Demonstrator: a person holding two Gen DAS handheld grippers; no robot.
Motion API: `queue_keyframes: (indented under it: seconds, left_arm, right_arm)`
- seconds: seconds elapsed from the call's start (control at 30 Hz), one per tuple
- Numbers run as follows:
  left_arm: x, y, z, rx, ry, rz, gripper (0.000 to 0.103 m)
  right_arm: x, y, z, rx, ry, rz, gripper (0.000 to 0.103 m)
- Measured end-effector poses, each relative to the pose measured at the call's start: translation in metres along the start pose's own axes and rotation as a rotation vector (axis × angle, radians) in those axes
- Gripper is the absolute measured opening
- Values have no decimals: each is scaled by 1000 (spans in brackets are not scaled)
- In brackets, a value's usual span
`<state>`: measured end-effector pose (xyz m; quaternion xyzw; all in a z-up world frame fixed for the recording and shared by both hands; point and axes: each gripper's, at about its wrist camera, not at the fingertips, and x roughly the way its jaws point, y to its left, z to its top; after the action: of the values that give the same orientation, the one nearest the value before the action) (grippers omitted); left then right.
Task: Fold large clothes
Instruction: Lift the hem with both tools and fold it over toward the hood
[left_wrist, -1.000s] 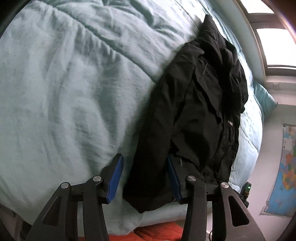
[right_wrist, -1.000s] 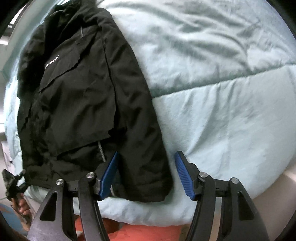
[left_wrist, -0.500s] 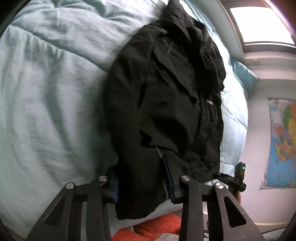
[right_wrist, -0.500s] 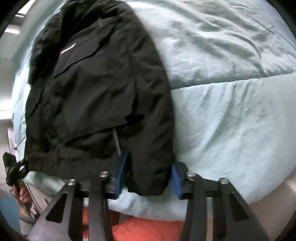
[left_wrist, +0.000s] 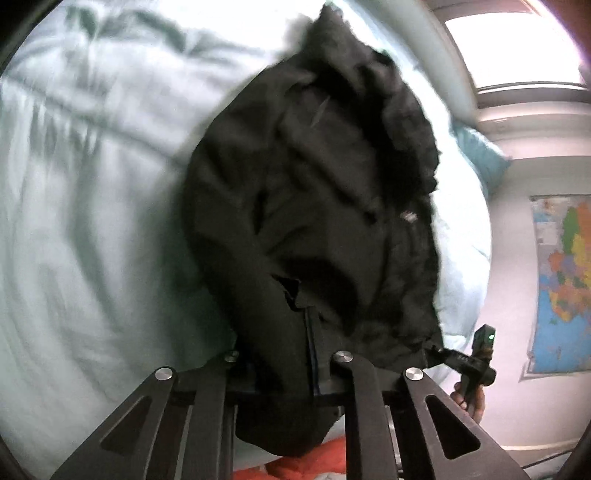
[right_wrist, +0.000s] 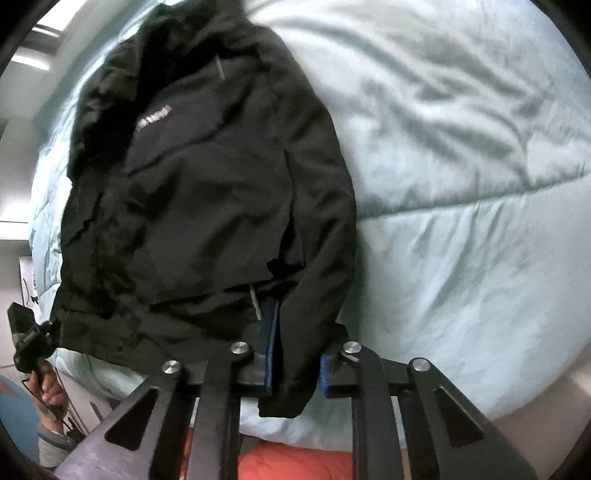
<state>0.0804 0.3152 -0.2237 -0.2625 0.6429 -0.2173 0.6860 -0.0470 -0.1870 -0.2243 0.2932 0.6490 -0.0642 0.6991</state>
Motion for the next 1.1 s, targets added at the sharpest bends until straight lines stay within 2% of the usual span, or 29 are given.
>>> queue_keyframes:
  seconds: [0.1,0.33,0.57,0.67,0.87,0.97,1.1]
  left_arm:
    - [-11,-22,13,47,-37,-5,13]
    - [-45,-68,51,119,-143,-71,13]
    - [-69,-106,118,168,-248,-83,13]
    - [-60,-112,168,160,-283,-94,14]
    - [-21,-123,265,191,-343,-62,15]
    - [4,-127,314,172,-345,-25,16]
    - [69,-122,373,146,-299,103,17]
  right_arm:
    - [-20,12,11,-26,-41,7,17]
    - [-71,33,54,-63,-157,61,16]
    - [-112,54,118,-95,-284,108,16]
    - [-123,58,151,-109,-329,135,16]
    - [-130,74,251,-129,-425,123,16]
    - [-109,84,307,-96,-414,105,17]
    - [-52,91,370,-67,-349,34,20]
